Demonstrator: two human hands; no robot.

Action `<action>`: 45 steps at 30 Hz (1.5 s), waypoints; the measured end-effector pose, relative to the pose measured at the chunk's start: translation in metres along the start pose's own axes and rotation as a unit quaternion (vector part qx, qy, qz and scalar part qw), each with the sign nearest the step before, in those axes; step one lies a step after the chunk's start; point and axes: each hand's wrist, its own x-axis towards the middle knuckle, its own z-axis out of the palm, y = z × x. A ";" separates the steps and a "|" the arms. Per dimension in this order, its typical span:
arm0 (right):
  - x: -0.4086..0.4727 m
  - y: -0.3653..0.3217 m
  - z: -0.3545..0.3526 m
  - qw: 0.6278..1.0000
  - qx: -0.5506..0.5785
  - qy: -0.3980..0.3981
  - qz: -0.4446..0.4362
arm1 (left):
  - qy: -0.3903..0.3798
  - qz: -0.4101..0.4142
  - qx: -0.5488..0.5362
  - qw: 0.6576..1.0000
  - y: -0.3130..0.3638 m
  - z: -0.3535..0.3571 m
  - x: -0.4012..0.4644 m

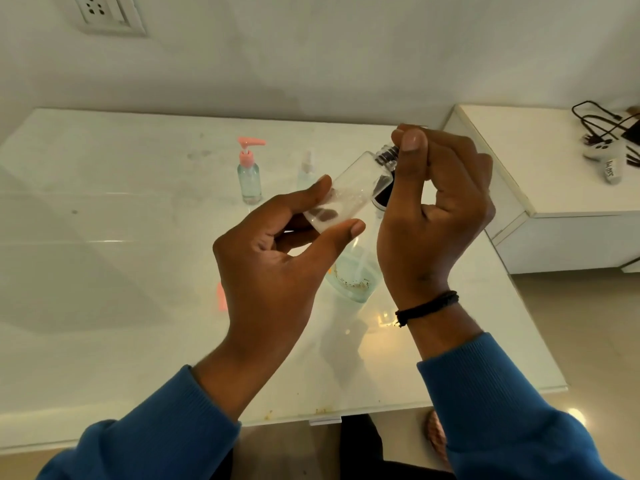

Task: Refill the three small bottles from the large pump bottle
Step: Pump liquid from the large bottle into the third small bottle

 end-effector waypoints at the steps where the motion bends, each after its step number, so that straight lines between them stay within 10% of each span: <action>1: -0.001 0.000 0.001 1.000 0.001 0.003 0.000 | -0.001 0.001 0.001 1.000 -0.001 0.000 0.000; 45: -0.010 -0.002 0.001 0.999 0.017 -0.006 0.033 | -0.003 0.001 0.011 1.000 -0.001 -0.001 0.001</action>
